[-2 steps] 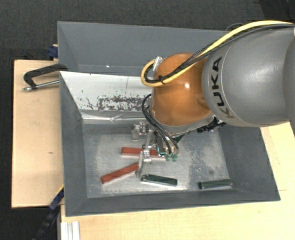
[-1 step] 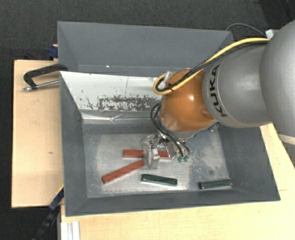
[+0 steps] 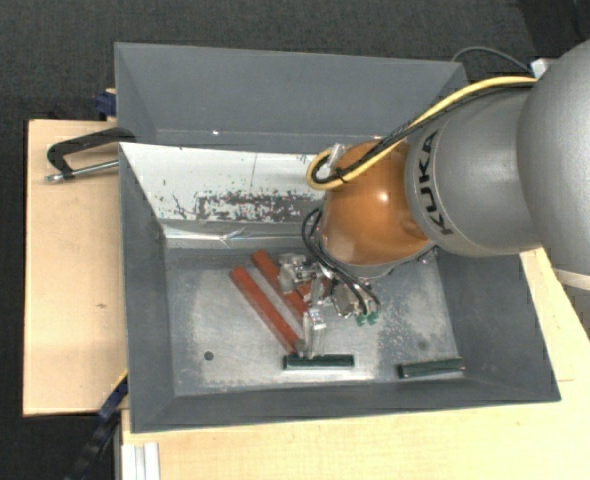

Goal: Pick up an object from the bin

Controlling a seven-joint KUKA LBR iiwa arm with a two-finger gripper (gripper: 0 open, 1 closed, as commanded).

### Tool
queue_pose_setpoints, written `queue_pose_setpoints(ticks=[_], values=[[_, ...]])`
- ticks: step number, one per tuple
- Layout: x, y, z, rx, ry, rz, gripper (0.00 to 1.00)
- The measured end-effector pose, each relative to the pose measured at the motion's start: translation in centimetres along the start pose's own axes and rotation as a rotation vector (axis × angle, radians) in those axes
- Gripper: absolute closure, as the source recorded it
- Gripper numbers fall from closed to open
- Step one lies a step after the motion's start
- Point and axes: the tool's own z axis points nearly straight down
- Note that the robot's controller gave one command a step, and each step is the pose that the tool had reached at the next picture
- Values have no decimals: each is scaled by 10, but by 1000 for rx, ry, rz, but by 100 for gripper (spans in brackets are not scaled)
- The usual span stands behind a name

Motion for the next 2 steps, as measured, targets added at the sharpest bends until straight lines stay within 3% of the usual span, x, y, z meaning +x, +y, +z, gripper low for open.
queue_pose_setpoints(ticks=[1,2], values=[[0,0,0,0,0,0,0],[-15,-20,-16,0,-1,29,0]])
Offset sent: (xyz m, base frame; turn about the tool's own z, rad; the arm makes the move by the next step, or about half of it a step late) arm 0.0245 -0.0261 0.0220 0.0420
